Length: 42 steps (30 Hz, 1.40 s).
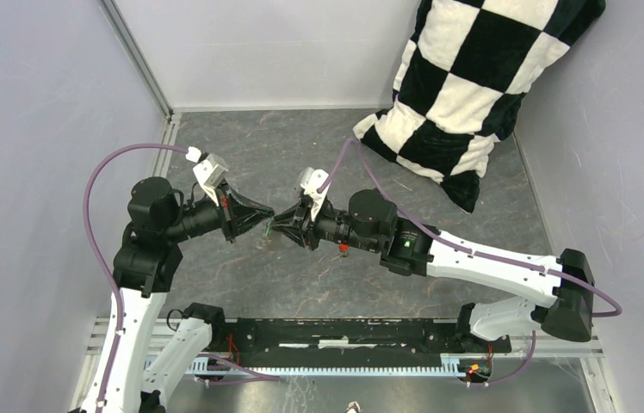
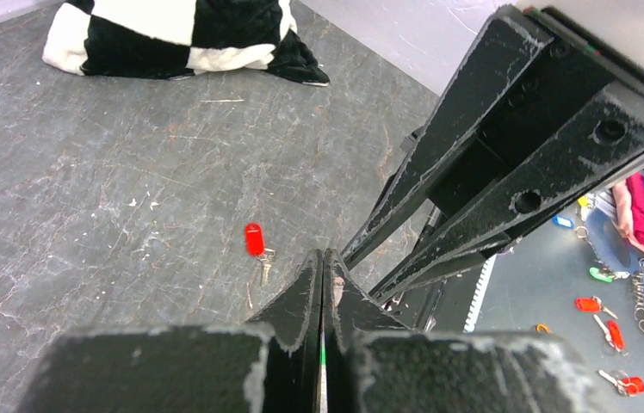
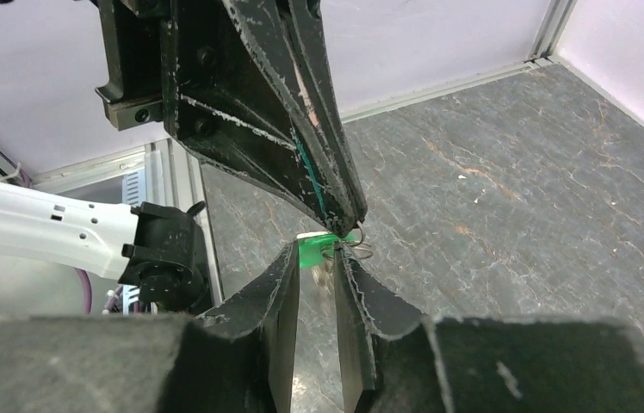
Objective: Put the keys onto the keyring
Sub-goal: Adjust the key on the keyring.
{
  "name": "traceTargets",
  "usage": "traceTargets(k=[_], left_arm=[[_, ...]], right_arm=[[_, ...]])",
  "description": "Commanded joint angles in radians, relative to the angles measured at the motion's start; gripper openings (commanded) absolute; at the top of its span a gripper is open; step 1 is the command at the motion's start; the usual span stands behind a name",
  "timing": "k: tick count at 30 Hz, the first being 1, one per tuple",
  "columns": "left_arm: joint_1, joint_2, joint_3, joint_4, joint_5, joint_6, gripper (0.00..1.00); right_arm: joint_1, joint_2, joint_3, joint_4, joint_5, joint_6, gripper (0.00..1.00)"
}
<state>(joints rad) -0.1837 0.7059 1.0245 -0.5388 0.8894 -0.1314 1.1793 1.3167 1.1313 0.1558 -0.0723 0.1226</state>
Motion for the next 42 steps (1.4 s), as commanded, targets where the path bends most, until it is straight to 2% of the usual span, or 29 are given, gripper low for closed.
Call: traceTargets(k=[1, 12, 14, 18, 20, 21, 25, 29, 36, 42], left_arm=[[0.000, -0.008, 0.000, 0.069, -0.013, -0.075, 0.02], [-0.002, -0.016, -0.019, 0.110, -0.038, -0.186, 0.02], [-0.002, -0.016, -0.027, 0.117, -0.038, -0.210, 0.02], [-0.002, -0.020, -0.028, 0.115, -0.042, -0.223, 0.02], [-0.002, -0.022, -0.027, 0.111, -0.045, -0.218, 0.02], [-0.002, -0.022, -0.027, 0.110, -0.049, -0.217, 0.02], [-0.002, -0.023, -0.020, 0.113, -0.054, -0.211, 0.02], [-0.002, -0.026, -0.017, 0.114, -0.044, -0.205, 0.02], [-0.002, -0.047, -0.040, 0.158, -0.105, -0.257, 0.02], [-0.002, -0.089, -0.119, 0.227, -0.258, -0.376, 0.02]], right_arm=[[0.018, 0.013, 0.049, 0.007, 0.058, -0.033, 0.26], [0.065, 0.035, 0.057, 0.020, 0.208, -0.070, 0.28], [0.071, 0.029, 0.044, 0.034, 0.244, -0.080, 0.24], [0.072, -0.010, -0.015, 0.084, 0.277, -0.112, 0.08], [0.072, -0.031, -0.046, 0.104, 0.255, -0.142, 0.07], [0.071, -0.037, -0.051, 0.094, 0.238, -0.148, 0.11], [0.071, -0.057, -0.058, 0.015, 0.209, -0.165, 0.38], [0.069, -0.115, -0.126, 0.012, 0.201, -0.188, 0.51], [0.069, -0.170, -0.174, 0.090, 0.184, -0.172, 0.52], [0.070, -0.152, -0.199, 0.229, 0.095, -0.082, 0.51]])
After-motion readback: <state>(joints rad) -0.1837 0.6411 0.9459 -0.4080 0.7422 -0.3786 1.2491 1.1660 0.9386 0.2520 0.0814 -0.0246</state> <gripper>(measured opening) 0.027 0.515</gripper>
